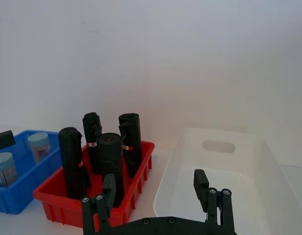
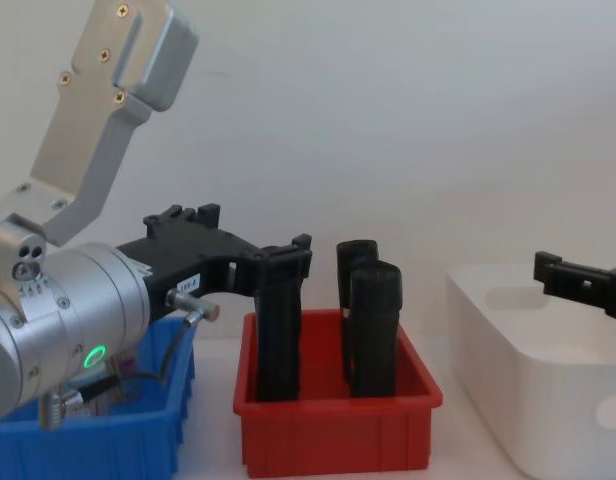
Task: Pick the cotton swabs from the blue box and place them into the white box.
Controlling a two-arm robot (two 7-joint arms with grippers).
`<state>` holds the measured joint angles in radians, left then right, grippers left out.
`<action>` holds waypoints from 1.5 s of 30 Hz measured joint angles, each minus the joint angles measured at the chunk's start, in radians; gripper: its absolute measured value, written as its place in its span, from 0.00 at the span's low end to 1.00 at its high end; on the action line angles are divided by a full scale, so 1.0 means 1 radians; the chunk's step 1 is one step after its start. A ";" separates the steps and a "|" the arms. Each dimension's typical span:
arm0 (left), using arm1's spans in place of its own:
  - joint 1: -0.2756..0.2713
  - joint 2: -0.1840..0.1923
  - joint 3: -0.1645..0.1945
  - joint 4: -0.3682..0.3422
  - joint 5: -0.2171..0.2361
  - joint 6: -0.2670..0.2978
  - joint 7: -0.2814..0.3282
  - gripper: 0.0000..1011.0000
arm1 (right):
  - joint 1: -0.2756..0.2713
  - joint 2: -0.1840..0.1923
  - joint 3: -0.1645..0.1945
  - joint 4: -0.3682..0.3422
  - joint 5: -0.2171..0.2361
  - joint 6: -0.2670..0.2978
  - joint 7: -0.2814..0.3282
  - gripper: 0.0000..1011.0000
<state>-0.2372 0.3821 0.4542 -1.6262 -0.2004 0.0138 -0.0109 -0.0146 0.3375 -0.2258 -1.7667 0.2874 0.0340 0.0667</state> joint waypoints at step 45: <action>0.000 0.000 0.000 0.000 0.000 0.000 0.000 0.99 | 0.000 0.000 0.000 0.000 0.000 0.000 0.000 0.99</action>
<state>-0.2372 0.3821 0.4542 -1.6262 -0.2004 0.0139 -0.0109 -0.0146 0.3375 -0.2258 -1.7668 0.2874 0.0340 0.0668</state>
